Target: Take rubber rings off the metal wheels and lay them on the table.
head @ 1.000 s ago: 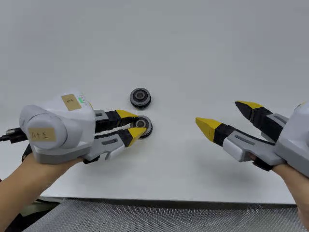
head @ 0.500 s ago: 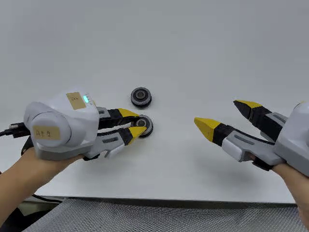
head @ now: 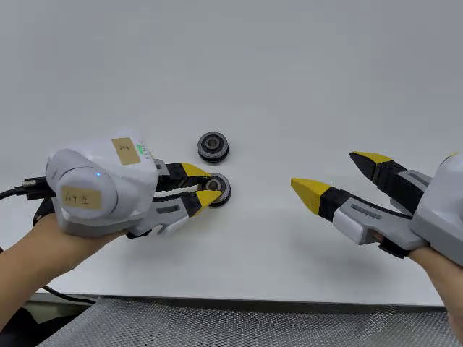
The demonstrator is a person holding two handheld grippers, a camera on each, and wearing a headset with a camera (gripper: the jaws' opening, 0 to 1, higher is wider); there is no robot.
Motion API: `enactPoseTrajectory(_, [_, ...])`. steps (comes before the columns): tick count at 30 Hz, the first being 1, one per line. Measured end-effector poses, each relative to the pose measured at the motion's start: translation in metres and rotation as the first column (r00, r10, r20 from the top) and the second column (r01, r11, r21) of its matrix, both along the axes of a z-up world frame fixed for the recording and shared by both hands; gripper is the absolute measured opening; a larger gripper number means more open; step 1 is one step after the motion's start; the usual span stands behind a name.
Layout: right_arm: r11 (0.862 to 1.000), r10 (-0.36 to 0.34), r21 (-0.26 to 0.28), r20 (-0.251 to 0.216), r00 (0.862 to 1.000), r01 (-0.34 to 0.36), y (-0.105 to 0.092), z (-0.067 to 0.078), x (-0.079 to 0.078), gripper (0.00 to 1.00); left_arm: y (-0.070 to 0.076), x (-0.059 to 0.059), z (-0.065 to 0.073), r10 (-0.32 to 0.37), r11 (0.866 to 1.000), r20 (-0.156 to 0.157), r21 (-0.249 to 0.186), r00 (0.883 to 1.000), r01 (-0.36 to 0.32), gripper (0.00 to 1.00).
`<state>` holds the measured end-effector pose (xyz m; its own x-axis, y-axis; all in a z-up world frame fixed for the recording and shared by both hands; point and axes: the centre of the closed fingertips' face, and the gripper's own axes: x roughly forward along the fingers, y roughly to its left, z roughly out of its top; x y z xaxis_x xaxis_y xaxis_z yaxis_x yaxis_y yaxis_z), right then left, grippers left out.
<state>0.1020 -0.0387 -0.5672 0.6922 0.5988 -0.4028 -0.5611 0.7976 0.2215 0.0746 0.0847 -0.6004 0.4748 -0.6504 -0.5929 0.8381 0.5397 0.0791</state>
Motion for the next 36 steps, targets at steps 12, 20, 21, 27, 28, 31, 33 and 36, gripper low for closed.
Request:
enactPoseTrajectory(12, [0.970, 0.098, 0.235, -0.121, 0.988, -0.067, 0.045, 0.015, -0.010, 0.53, -0.003, 0.000, 0.002, -0.047, 0.998, 0.000, 0.029, 0.999, 0.047, 0.13])
enactPoseTrajectory(20, [0.948, 0.169, 0.302, -0.197, 0.966, -0.104, 0.072, 0.011, -0.016, 0.52, -0.004, 0.001, 0.002, -0.066, 0.997, 0.006, 0.038, 0.998, 0.066, 0.13])
enactPoseTrajectory(21, [0.947, 0.173, 0.304, -0.205, 0.963, -0.106, 0.074, 0.009, -0.017, 0.52, -0.004, 0.001, 0.002, -0.066, 0.997, 0.006, 0.038, 0.998, 0.066, 0.13])
enactPoseTrajectory(27, [0.937, 0.195, 0.336, -0.266, 0.944, -0.099, 0.086, 0.001, -0.024, 0.49, -0.003, 0.002, 0.002, -0.063, 0.997, -0.007, 0.033, 0.998, 0.063, 0.12])
enactPoseTrajectory(28, [0.936, 0.196, 0.337, -0.269, 0.943, -0.098, 0.087, 0.000, -0.024, 0.49, -0.003, 0.002, 0.002, -0.066, 0.997, -0.007, 0.034, 0.998, 0.066, 0.12])
enactPoseTrajectory(31, [0.932, 0.198, 0.352, -0.287, 0.937, -0.089, 0.093, -0.002, -0.023, 0.48, -0.003, 0.002, 0.002, -0.076, 0.996, 0.002, 0.036, 0.997, 0.076, 0.12])
enactPoseTrajectory(33, [0.927, 0.189, 0.370, -0.306, 0.933, -0.066, 0.097, -0.003, -0.022, 0.48, -0.003, 0.002, 0.002, -0.075, 0.997, 0.005, 0.034, 0.997, 0.074, 0.12])
enactPoseTrajectory(36, [0.917, 0.176, 0.398, -0.338, 0.924, -0.029, 0.103, -0.003, -0.020, 0.46, -0.002, 0.002, 0.002, -0.076, 0.997, 0.004, 0.028, 0.997, 0.076, 0.12])
